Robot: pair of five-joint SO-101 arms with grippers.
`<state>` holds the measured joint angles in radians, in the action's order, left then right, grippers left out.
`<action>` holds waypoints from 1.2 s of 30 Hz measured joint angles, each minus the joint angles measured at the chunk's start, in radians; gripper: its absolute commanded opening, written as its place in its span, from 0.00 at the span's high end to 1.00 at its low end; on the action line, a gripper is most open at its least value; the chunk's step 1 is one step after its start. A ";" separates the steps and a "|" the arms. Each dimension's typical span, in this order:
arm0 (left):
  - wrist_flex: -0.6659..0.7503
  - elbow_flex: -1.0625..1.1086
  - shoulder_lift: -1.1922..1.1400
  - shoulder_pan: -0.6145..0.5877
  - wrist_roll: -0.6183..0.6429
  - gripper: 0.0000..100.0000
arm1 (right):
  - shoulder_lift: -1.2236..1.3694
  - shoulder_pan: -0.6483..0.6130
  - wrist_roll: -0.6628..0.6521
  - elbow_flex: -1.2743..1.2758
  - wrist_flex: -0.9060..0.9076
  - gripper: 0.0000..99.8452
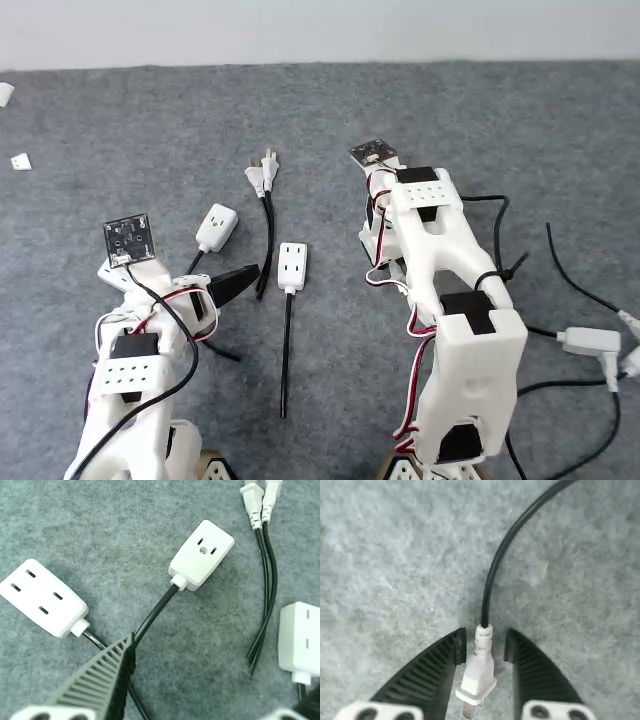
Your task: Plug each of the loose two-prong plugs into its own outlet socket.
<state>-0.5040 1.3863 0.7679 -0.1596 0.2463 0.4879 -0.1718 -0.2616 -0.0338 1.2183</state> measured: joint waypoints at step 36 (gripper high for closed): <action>0.000 0.000 0.000 0.000 0.000 0.49 | 0.132 -0.049 -0.055 -0.253 0.184 0.99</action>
<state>-0.5040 1.3863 0.7679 -0.1596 0.2463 0.6199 -0.2209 -0.3168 -0.2869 1.4024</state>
